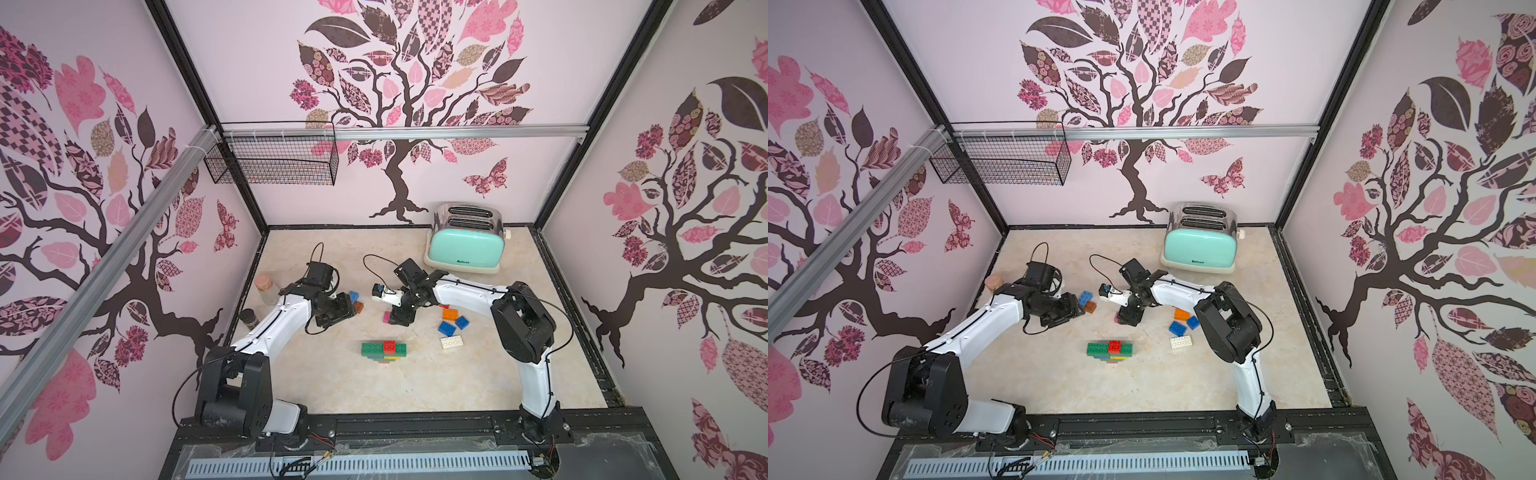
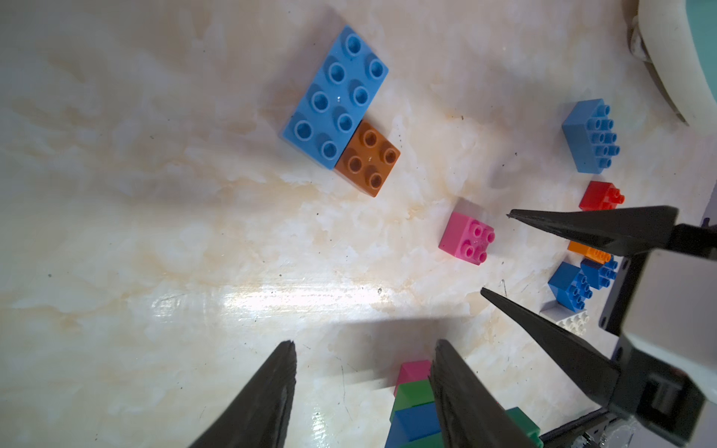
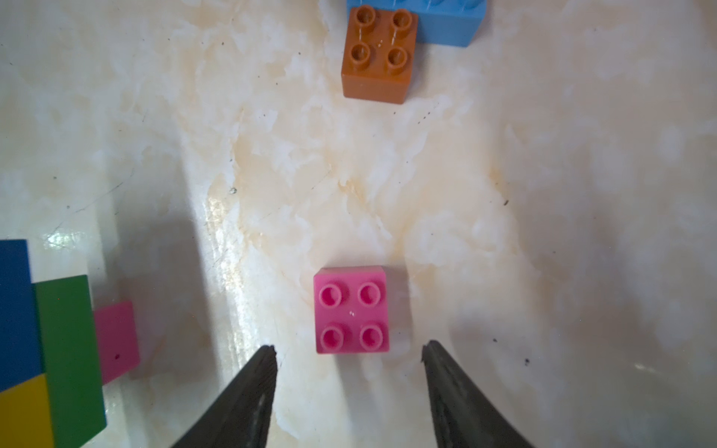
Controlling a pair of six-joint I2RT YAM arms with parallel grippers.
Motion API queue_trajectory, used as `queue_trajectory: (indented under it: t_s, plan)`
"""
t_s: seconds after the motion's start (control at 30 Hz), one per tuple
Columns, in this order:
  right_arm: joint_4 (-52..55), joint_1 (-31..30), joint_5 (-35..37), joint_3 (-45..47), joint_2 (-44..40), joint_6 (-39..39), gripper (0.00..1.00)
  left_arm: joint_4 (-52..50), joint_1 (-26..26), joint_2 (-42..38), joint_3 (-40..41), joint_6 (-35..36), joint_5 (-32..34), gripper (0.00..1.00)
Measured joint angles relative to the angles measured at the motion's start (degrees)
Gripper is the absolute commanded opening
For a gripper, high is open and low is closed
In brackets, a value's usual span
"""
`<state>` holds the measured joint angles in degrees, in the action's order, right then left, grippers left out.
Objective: Assemble a heart with lego
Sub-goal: Place the lego brick at the center of the board, then adjust the lego brick at the center of the board.
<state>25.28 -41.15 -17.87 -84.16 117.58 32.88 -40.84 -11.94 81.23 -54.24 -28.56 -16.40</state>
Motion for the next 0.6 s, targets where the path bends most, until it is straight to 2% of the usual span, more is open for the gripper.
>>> queue_trajectory:
  t_s: [0.33, 0.6]
  plan:
    - [0.0, -0.79, 1.57, -3.02, 4.02, 0.13, 0.6, -0.48, 0.5, -0.85, 1.22, -0.37, -0.22, 0.58]
    - [0.28, -1.33, 2.54, -3.28, 4.98, -0.48, 0.44, -0.48, 0.72, -1.57, 1.97, -0.61, -0.2, 0.58]
